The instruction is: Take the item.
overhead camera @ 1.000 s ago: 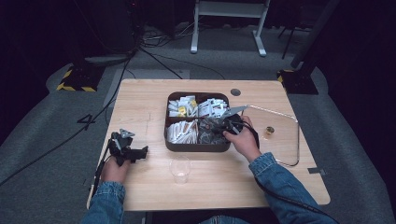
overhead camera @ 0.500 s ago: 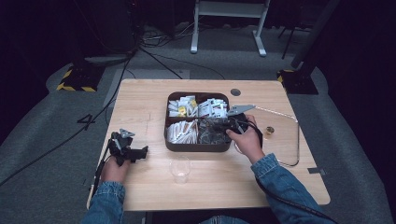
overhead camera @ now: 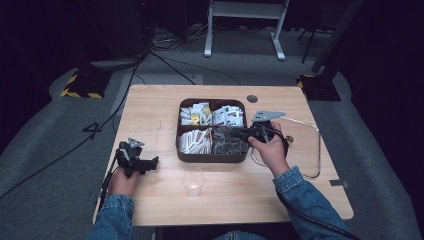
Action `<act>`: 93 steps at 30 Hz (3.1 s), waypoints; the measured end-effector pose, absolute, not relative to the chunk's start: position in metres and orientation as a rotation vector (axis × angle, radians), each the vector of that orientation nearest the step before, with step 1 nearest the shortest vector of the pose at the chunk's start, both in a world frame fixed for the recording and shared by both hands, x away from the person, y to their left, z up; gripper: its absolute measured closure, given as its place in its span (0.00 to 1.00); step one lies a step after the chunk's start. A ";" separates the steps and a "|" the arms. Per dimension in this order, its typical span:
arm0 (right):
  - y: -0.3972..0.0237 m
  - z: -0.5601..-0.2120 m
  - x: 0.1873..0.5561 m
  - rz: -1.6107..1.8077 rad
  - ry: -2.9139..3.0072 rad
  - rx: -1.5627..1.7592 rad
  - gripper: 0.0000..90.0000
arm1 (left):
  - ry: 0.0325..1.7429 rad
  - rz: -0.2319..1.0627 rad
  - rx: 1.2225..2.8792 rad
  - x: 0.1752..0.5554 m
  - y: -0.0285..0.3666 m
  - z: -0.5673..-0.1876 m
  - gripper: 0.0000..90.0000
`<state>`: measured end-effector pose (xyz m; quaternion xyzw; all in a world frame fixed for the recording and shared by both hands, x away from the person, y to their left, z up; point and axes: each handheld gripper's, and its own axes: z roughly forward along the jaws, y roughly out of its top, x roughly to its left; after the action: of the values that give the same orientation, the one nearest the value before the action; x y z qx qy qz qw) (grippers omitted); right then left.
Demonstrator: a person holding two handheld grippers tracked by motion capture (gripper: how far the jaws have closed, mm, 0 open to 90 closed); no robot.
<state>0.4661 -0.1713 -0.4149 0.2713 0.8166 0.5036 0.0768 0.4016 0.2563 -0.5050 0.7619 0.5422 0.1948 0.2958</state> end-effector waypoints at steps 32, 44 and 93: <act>-0.147 -0.389 0.433 1.611 2.469 0.669 0.94 | 1.443 0.521 2.023 0.403 0.256 -0.505 0.00; -0.124 -0.383 0.416 1.644 2.529 0.560 0.94 | 1.447 0.521 2.025 0.402 0.257 -0.505 0.00; -0.083 -0.406 0.365 1.624 2.742 0.352 0.94 | 1.445 0.522 2.025 0.402 0.257 -0.505 0.00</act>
<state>0.3651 -0.0828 -0.4057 0.1098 0.8548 0.5063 -0.0321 0.4025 0.2567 -0.5049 0.7611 0.5431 0.1963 0.2952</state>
